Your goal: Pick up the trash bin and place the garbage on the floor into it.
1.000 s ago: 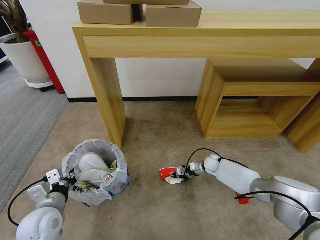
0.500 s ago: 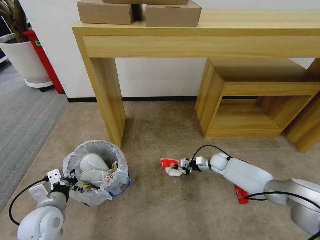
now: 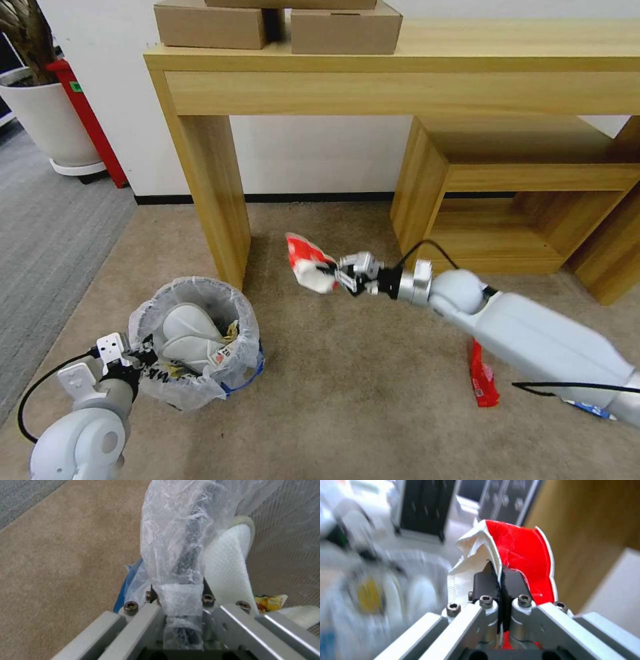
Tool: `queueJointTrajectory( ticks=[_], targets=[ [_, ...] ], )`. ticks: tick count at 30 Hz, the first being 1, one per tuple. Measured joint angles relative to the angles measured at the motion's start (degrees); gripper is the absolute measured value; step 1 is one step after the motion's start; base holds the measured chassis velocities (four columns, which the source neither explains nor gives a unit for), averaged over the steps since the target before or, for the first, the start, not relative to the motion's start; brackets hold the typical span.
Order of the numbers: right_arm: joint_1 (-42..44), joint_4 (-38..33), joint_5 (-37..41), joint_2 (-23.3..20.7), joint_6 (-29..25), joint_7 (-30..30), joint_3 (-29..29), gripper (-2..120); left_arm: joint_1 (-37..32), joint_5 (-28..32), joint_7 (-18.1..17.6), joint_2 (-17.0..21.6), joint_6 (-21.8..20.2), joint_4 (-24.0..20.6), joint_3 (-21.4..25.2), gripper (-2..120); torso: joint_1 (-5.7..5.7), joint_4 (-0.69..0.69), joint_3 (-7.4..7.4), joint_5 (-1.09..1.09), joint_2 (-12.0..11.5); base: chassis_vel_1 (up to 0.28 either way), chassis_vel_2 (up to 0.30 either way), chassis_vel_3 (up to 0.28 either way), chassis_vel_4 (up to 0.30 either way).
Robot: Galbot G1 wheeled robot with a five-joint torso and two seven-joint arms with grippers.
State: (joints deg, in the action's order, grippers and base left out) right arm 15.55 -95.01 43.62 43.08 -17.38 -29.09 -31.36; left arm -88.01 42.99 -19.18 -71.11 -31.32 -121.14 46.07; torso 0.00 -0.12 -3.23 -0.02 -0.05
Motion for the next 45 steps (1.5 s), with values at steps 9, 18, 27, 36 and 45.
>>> queueJointTrajectory(
  ticks=[9,18,27,36,45],
  targets=[
    [-5.4,-10.8,10.4,1.4,0.9,2.5,-6.1,0,-1.0,1.7,-0.9,0.6,-1.5,-3.6,0.4,1,0.00,0.01,0.00,0.01,0.0,0.000,0.000,0.000,0.000],
    [-10.8,-8.4,12.8,7.1,1.6,5.7,-20.8,0,-1.8,2.5,-1.3,0.6,-1.9,-6.0,0.6,1,0.00,0.01,-0.01,0.01,0.0,0.000,0.000,0.000,0.000],
    [-12.2,-1.0,10.7,12.3,1.4,7.0,-26.2,0,-2.9,2.4,-1.3,-0.3,-1.9,-7.8,0.7,1,0.00,0.00,-0.01,0.01,0.0,0.000,0.000,0.000,0.000],
    [-11.8,4.3,9.3,17.4,1.0,8.2,-27.2,0,-3.7,1.9,-1.3,-1.4,-1.9,-8.7,1.0,1,0.00,0.01,-0.01,0.01,0.0,0.000,0.000,0.000,0.000],
    [-11.0,5.9,8.2,18.0,0.9,8.9,-27.3,18,-4.0,1.8,-1.2,-1.5,-1.9,-8.7,0.7,1,0.00,0.00,-0.01,0.02,0.0,0.000,0.000,0.000,0.000]
  ],
)
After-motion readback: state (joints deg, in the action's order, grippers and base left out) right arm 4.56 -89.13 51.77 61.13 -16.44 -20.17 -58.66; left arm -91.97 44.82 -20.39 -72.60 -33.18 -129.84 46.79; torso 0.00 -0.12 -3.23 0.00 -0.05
